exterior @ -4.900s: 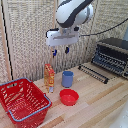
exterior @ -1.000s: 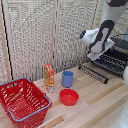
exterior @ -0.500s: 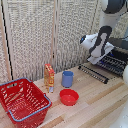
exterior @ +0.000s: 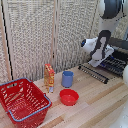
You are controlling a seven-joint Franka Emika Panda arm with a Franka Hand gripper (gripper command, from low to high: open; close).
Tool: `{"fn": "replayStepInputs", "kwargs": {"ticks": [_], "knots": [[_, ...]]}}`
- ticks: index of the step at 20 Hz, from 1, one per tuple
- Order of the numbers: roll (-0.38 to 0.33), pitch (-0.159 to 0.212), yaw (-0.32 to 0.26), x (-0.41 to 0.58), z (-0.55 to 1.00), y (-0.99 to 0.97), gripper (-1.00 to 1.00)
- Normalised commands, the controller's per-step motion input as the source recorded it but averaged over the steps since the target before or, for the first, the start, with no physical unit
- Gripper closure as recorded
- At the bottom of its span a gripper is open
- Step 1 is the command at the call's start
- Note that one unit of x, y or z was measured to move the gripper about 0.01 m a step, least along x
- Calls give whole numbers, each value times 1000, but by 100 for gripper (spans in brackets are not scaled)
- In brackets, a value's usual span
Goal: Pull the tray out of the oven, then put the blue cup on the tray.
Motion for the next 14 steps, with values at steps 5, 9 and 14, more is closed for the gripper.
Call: {"fn": "replayStepInputs", "kwargs": {"ticks": [5,9,14], "knots": [[50,6,-32,27,-5,-64,100],[49,0,-63,0,-44,33,100],[-23,-3,-114,0,0,340,100]]}}
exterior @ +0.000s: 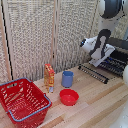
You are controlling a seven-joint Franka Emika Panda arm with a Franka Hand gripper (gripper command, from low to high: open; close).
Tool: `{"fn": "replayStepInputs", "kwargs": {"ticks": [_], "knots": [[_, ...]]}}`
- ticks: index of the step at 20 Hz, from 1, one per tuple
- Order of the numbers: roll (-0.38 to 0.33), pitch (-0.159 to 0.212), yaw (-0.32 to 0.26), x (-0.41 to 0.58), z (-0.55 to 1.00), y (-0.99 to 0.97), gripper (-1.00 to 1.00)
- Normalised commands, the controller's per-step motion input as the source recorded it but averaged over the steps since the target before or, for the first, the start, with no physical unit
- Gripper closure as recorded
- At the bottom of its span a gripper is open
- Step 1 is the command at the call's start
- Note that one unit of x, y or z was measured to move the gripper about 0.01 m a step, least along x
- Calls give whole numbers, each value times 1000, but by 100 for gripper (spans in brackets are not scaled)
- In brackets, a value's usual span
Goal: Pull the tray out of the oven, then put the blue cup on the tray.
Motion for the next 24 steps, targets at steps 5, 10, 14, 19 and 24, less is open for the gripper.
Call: {"fn": "replayStepInputs", "kwargs": {"ticks": [5,10,14,19,24], "knots": [[60,-105,-130,-39,63,447,100],[151,-149,-88,-2,41,695,100],[178,-135,-52,74,-14,760,100],[139,-90,-35,229,-177,805,100],[29,-110,-46,102,-442,934,100]]}}
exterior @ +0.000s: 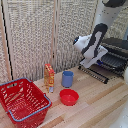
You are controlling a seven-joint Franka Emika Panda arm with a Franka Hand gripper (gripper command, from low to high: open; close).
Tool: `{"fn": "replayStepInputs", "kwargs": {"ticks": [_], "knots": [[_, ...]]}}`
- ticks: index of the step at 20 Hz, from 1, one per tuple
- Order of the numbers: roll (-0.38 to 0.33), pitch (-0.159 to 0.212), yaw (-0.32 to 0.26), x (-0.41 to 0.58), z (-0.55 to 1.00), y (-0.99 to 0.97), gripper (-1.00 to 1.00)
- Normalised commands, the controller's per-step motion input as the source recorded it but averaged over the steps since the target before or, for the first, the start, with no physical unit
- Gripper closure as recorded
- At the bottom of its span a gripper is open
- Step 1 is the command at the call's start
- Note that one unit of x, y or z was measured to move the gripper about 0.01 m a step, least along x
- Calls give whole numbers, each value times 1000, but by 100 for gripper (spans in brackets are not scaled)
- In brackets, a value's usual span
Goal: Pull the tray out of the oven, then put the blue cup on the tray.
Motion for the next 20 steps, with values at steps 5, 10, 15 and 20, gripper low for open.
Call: {"fn": "replayStepInputs", "kwargs": {"ticks": [5,10,15,20], "knots": [[-6,-30,-18,143,-146,313,-100],[51,6,18,75,78,-117,-100],[91,0,-23,242,504,9,-100],[70,-7,-117,171,729,94,-100]]}}
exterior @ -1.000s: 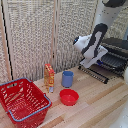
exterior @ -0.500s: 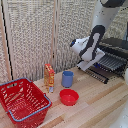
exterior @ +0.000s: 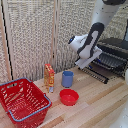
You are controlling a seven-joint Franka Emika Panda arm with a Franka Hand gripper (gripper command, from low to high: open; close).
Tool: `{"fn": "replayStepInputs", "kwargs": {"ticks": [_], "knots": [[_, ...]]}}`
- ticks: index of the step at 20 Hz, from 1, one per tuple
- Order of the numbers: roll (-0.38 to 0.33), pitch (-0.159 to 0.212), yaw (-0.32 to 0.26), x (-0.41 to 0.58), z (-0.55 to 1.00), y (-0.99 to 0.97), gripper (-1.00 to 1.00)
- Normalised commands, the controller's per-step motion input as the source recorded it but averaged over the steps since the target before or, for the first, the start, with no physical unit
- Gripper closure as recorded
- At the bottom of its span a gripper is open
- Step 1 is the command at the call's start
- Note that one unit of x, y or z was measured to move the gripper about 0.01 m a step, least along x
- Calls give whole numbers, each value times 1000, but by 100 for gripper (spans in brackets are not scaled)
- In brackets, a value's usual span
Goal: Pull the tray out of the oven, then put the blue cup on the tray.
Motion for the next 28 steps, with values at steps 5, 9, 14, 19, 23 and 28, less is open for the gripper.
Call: {"fn": "replayStepInputs", "kwargs": {"ticks": [5,9,14,19,23,28], "knots": [[39,-3,-227,130,736,62,-100],[163,25,-87,79,659,32,-100],[246,-9,-131,64,373,226,-100],[311,-54,-140,77,123,399,-100],[352,-100,-101,58,5,461,-100],[351,-104,-102,48,2,467,-100]]}}
